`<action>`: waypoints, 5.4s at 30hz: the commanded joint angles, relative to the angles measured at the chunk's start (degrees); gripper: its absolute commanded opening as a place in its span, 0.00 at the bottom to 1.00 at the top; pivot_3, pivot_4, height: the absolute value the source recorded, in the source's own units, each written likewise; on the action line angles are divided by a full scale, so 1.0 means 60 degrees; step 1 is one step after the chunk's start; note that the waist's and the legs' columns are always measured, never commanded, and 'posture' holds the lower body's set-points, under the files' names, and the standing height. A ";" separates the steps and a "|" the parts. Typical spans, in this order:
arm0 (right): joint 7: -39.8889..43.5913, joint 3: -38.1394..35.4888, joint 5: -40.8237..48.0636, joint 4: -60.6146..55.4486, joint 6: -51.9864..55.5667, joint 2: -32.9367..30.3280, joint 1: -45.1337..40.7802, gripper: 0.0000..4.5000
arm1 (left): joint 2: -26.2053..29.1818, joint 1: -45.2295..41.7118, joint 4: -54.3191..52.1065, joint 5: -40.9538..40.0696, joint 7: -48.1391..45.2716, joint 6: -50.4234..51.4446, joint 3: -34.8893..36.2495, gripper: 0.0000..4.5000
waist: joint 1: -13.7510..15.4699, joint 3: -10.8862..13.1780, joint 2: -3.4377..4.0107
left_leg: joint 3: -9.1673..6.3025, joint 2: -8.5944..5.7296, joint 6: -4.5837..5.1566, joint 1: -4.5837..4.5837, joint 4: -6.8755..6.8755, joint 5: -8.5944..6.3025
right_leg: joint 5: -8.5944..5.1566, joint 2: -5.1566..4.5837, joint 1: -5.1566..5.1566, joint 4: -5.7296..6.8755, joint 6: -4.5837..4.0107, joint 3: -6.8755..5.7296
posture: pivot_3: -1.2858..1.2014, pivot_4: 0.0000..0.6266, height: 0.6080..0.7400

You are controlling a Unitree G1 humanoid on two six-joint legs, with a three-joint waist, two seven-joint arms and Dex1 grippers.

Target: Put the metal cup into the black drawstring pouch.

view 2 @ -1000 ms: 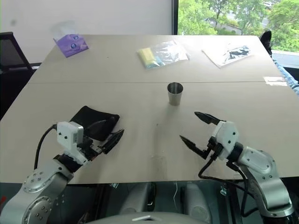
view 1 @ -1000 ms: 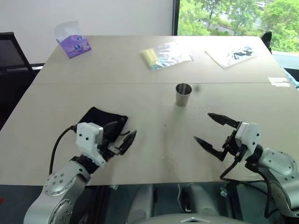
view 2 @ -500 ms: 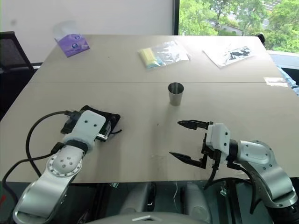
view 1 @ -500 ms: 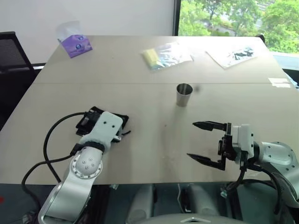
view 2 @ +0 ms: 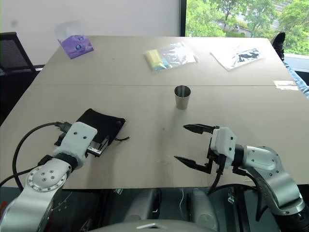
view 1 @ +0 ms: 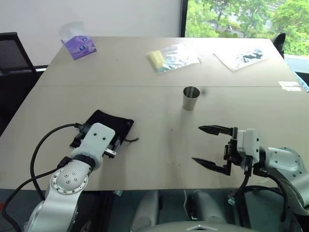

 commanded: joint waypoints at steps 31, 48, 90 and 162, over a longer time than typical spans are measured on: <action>-0.0170 -0.0012 -0.0243 -0.0035 -0.0357 0.0269 -0.0026 0.99 | 0.0561 -0.0382 0.3977 0.2197 -0.0065 -0.4594 0.1058 1.00 | -0.0043 -0.0001 0.0000 | -0.0002 0.0001 0.0001 0.0002 -0.0001 0.0000 | 0.0001 -0.0004 -0.0003 0.0006 0.0001 -0.0007 | 0.52 0.24 1.00; -0.0214 0.0178 -0.0410 0.0100 -0.0483 0.0462 -0.0127 0.99 | 0.0494 -0.1952 0.4200 0.4451 -0.0356 -0.4163 -0.0875 1.00 | -0.0067 0.0000 0.0000 | -0.0001 -0.0002 0.0002 0.0003 0.0000 0.0000 | 0.0003 -0.0001 -0.0003 0.0015 0.0002 -0.0013 | 0.52 0.24 1.00; -0.4424 0.1054 -0.1183 0.4733 0.7967 0.1623 -0.9153 1.00 | -0.1764 -0.5911 0.4268 0.0909 -0.3049 0.1637 -0.0188 0.01 | -0.0058 0.0002 0.0001 | 0.0000 -0.0013 -0.0001 -0.0025 0.0020 0.0002 | 0.0007 -0.0003 -0.0035 0.0033 0.0001 -0.0030 | 0.52 0.24 1.00; -0.3193 0.0617 -0.1089 0.3724 -0.0318 0.5633 -0.2144 0.02 | -0.5263 -1.0085 0.9120 -0.5440 0.0137 0.6376 0.3486 0.00 | -0.0282 0.0007 0.0004 | 0.0011 -0.0018 -0.0058 -0.0017 -0.0001 0.0032 | 0.0008 0.0014 -0.0045 0.0035 0.0009 -0.0032 | 0.52 0.24 1.00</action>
